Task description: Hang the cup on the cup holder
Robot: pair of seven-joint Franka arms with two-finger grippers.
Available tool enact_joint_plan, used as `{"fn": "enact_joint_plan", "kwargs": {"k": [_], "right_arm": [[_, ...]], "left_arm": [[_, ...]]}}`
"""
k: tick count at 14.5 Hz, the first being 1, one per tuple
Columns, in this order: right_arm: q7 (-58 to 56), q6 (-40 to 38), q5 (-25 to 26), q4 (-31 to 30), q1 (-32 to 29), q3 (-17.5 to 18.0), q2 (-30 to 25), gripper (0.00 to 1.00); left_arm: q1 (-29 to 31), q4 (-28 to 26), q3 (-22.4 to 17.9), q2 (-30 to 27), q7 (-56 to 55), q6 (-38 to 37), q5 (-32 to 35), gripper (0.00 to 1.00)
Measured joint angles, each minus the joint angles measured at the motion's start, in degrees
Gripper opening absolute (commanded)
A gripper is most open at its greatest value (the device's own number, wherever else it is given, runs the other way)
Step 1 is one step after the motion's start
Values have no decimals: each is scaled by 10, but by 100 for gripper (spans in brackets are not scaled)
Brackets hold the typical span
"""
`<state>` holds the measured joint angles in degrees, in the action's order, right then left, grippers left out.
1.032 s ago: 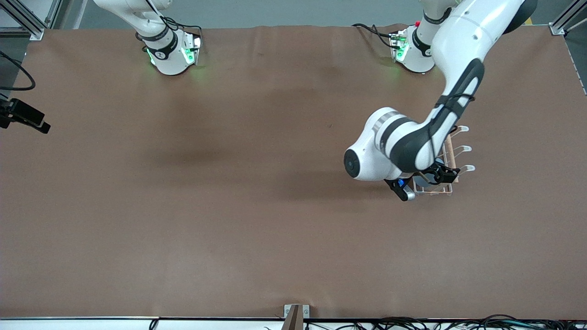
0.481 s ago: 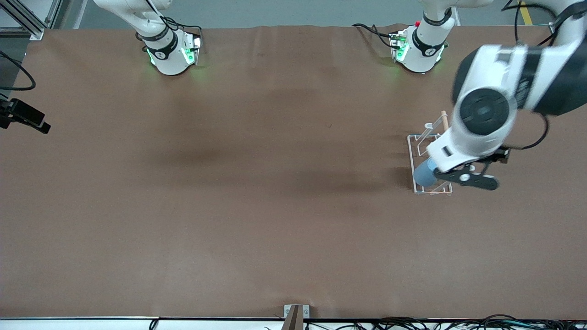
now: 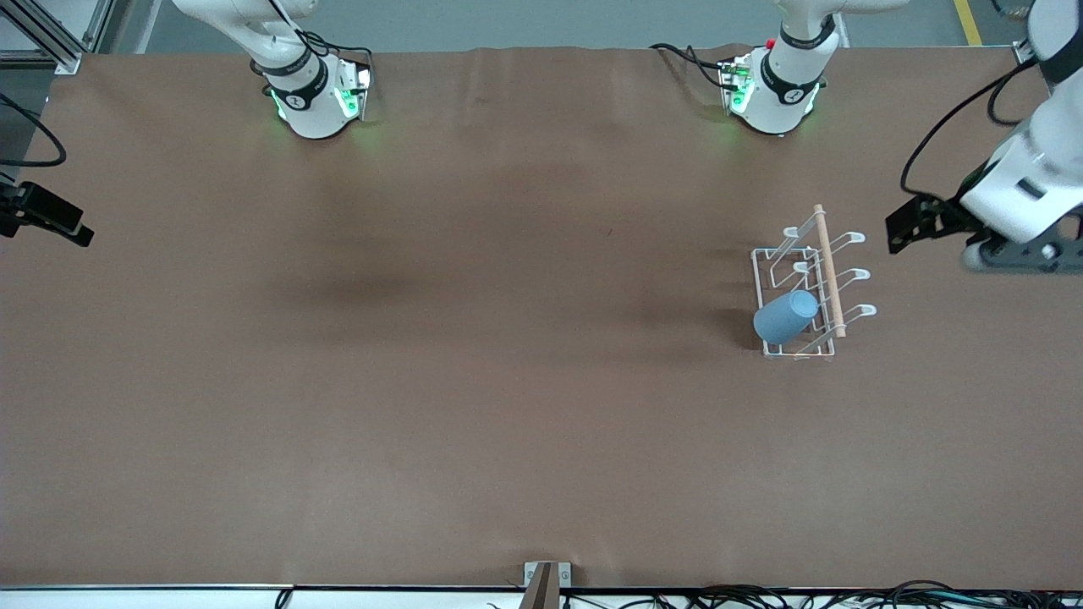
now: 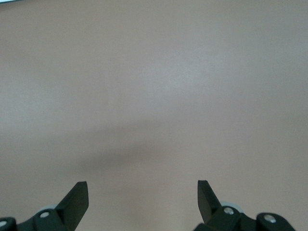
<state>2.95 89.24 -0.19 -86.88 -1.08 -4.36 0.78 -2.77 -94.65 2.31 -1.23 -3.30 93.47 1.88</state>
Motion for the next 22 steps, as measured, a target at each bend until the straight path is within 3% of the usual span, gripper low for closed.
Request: {"fn": "enact_joint_plan", "kwargs": {"k": [3, 5, 8, 13, 22], "right_arm": [[0, 0, 0, 0, 0, 0, 0, 100], [0, 0, 0, 0, 0, 0, 0, 100], [0, 0, 0, 0, 0, 0, 0, 100], [0, 0, 0, 0, 0, 0, 0, 100], [0, 0, 0, 0, 0, 0, 0, 100]], "left_arm": [[14, -63, -3, -64, 0, 9, -12, 100], [14, -68, -3, -75, 0, 14, -12, 100], [14, -39, -3, -64, -1, 14, -12, 100], [14, 61, -3, 1, -1, -29, -12, 100], [13, 66, 0, -1, -11, -58, -12, 100]]}}
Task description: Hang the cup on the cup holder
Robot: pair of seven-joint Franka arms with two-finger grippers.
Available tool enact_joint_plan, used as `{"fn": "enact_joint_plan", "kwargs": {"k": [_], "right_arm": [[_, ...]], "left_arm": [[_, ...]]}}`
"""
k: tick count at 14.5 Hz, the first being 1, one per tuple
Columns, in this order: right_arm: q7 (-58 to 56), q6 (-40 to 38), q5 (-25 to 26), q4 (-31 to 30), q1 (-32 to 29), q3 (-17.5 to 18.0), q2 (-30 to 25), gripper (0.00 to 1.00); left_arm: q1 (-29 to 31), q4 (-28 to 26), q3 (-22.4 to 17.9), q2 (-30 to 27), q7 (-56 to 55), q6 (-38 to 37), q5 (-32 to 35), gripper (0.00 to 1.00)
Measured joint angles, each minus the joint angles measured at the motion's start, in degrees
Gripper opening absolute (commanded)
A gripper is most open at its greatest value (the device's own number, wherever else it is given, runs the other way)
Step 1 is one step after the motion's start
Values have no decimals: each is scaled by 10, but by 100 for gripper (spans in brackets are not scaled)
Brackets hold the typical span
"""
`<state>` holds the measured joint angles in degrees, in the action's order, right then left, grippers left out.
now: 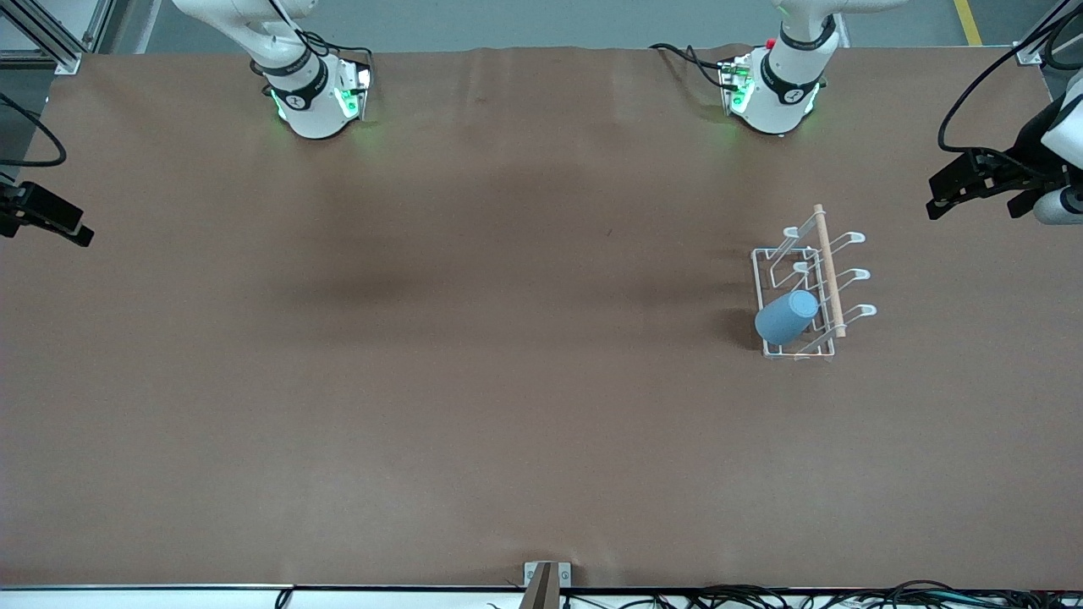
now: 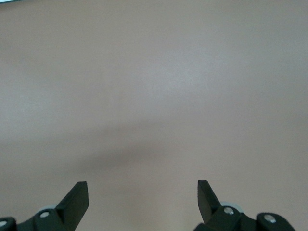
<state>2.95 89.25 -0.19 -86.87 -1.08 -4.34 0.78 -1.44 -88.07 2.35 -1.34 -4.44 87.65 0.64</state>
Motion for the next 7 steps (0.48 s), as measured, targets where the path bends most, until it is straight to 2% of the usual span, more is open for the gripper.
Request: {"fn": "enact_joint_plan", "kwargs": {"k": [7], "right_arm": [[0, 0, 0, 0, 0, 0, 0, 100]], "left_arm": [[-1, -4, 6, 0, -14, 0, 0, 100]]}}
